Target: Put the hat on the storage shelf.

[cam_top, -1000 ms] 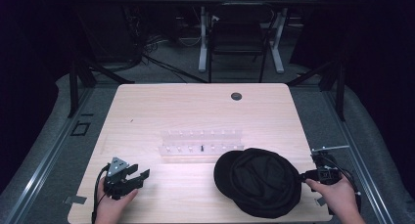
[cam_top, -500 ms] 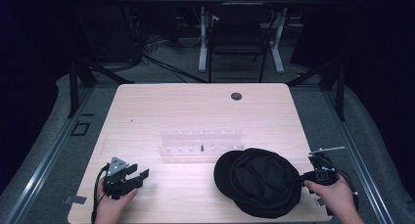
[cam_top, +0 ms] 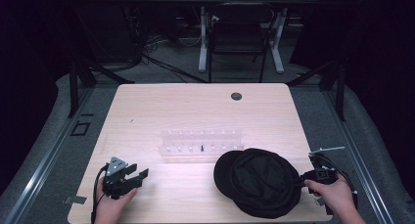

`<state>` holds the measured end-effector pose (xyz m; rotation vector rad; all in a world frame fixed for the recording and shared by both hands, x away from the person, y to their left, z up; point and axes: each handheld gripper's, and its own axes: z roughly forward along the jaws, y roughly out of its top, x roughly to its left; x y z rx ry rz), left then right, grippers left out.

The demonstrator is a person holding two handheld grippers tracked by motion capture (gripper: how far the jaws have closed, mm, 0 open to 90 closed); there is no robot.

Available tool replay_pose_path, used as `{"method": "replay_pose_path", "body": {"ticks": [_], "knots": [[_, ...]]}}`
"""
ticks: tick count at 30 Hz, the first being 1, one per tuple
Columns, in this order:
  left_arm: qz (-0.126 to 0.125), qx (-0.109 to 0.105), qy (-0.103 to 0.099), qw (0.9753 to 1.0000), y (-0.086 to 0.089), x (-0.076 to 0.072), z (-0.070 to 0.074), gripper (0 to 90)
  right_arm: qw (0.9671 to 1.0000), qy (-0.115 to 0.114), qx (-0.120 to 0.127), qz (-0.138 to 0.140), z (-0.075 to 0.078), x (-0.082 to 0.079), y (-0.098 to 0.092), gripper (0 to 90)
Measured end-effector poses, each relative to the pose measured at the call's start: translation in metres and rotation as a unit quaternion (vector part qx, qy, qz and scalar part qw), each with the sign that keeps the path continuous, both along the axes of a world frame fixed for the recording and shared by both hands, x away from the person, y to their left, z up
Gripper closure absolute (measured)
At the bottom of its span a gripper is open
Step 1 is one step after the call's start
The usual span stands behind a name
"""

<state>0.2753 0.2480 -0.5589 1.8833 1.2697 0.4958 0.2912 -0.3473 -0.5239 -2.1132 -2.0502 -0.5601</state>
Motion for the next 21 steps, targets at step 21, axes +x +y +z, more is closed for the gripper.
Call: {"method": "replay_pose_path", "body": {"ticks": [21], "knots": [[0.0,0.0,0.001,1.0,0.0007,-0.0002,0.0002,47.2,0.9992,-0.005,0.039,-0.007,0.0042,-0.0012,-0.0052,86.2]]}}
